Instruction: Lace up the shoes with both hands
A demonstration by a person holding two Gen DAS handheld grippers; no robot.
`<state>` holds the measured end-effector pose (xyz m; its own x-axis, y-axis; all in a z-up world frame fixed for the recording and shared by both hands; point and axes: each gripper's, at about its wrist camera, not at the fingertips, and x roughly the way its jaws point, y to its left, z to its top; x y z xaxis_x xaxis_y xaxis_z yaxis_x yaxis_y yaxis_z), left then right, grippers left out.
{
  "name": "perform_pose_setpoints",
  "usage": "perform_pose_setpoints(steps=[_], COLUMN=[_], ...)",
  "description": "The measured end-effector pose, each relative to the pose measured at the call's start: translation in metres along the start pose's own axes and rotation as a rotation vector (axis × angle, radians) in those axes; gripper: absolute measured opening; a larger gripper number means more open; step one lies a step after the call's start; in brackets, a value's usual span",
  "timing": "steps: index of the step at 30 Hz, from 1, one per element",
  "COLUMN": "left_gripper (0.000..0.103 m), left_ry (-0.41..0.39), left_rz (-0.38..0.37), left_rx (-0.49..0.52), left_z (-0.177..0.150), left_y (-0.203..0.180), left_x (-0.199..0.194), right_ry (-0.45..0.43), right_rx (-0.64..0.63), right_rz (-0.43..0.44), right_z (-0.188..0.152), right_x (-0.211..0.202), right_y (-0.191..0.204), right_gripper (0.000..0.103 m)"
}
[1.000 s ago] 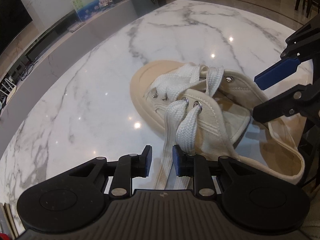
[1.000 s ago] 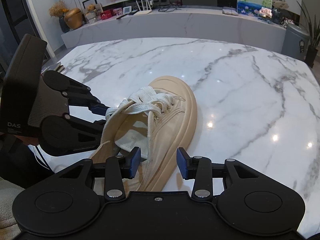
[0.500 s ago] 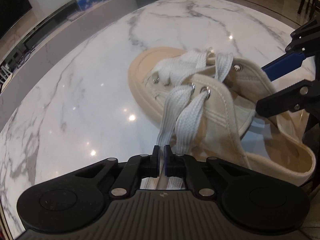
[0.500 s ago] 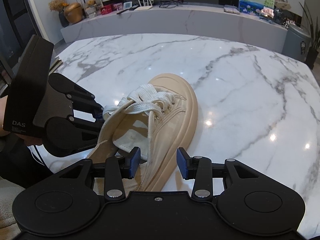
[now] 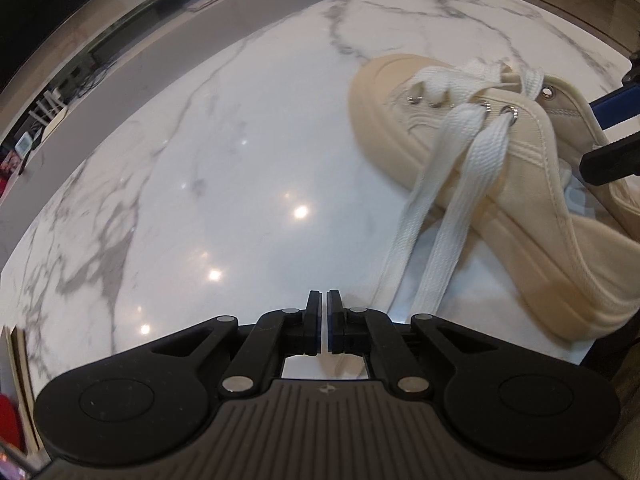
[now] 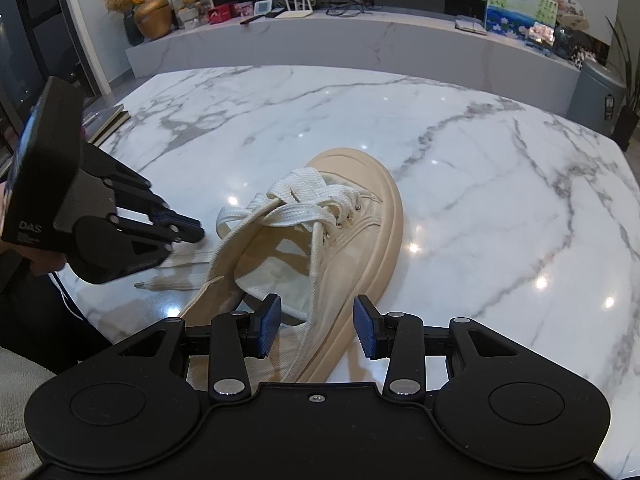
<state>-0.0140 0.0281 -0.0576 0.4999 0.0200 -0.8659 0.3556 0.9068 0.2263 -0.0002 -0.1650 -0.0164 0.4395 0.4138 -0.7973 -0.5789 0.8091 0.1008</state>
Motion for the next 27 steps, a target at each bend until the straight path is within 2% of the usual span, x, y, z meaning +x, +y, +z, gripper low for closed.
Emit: perform_pose_setpoints(steps=[9,15,18,27], left_gripper=[0.008,0.009,0.016,0.016], left_ry=[0.014,0.027,0.013,0.033], left_rz=[-0.027,-0.027,-0.044,-0.060], left_rx=[-0.153,-0.145,-0.138,-0.120], left_z=[-0.017,-0.022,-0.021,-0.022], left_y=[0.008,0.005,0.004,0.000], left_x=[-0.014,-0.010,-0.012,-0.003], right_ry=[-0.007,-0.012,-0.015,-0.017], right_rx=[-0.003,-0.005,0.001,0.009], right_rz=[0.001,0.004,0.004,0.006], right_z=[-0.001,-0.002,-0.003,-0.002], right_x=[0.000,-0.002,-0.003,-0.002], right_y=[0.001,0.001,-0.001,0.000], right_gripper=[0.038,0.038,0.038,0.039])
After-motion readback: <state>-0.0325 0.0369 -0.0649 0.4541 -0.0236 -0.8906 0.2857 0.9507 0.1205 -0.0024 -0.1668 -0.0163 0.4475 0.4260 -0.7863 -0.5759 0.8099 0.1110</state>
